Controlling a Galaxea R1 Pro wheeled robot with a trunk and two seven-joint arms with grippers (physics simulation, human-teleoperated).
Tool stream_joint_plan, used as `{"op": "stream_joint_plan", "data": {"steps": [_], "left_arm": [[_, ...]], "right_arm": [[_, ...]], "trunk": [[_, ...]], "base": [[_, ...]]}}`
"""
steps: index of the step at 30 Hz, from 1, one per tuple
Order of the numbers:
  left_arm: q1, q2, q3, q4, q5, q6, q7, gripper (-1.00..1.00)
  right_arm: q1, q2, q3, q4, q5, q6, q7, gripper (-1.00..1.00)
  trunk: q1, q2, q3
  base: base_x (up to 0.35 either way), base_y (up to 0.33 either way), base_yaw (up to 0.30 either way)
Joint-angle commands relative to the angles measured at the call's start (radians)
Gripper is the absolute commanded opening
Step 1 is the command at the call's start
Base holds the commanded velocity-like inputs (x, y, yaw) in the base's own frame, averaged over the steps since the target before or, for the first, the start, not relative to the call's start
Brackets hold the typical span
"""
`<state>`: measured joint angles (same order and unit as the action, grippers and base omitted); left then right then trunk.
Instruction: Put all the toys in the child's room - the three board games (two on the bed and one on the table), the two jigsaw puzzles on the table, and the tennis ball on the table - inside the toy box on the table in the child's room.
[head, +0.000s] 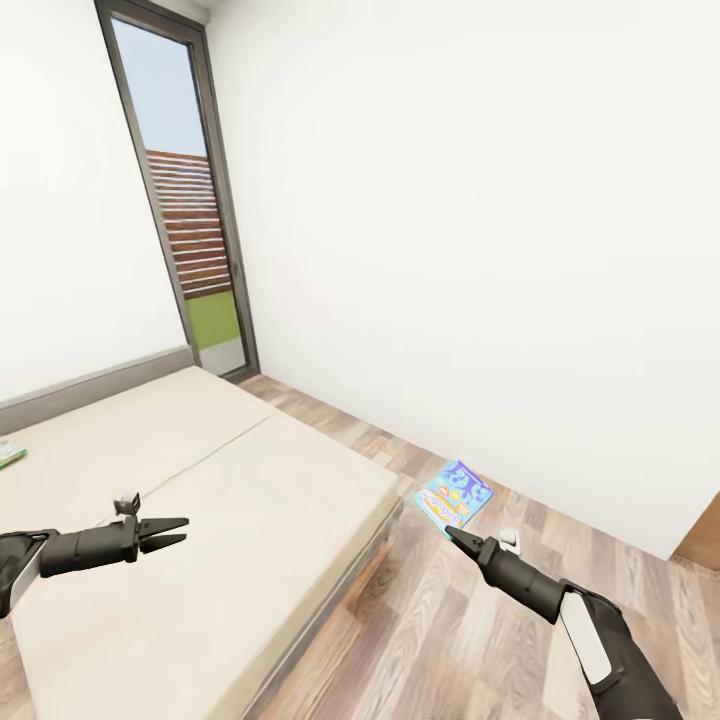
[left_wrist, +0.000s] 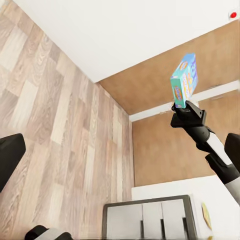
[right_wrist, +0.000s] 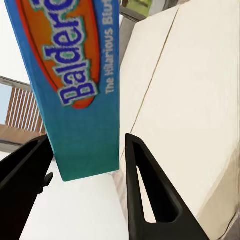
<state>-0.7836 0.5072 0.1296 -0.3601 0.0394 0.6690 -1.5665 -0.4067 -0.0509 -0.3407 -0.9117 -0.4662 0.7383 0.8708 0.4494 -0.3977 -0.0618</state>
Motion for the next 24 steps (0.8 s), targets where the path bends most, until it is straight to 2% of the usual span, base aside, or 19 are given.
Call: {"op": "stream_joint_plan", "data": {"steps": [1, 24], "left_arm": [[0.000, 0.000, 0.001, 0.000, -0.001, 0.011, -0.004, 1.00], [0.000, -0.001, 0.000, 0.000, -0.001, 0.011, -0.004, 1.00]], "right_arm": [[-0.001, 0.000, -0.001, 0.000, -0.006, 0.007, 0.002, -1.00], [-0.001, 0.000, -0.001, 0.001, -0.006, 0.007, 0.002, -1.00]], "trunk": [[0.001, -0.002, -0.002], [0.001, -0.002, 0.009]], "base": [[0.000, 0.000, -0.280], [0.000, 0.000, -0.280]]}}
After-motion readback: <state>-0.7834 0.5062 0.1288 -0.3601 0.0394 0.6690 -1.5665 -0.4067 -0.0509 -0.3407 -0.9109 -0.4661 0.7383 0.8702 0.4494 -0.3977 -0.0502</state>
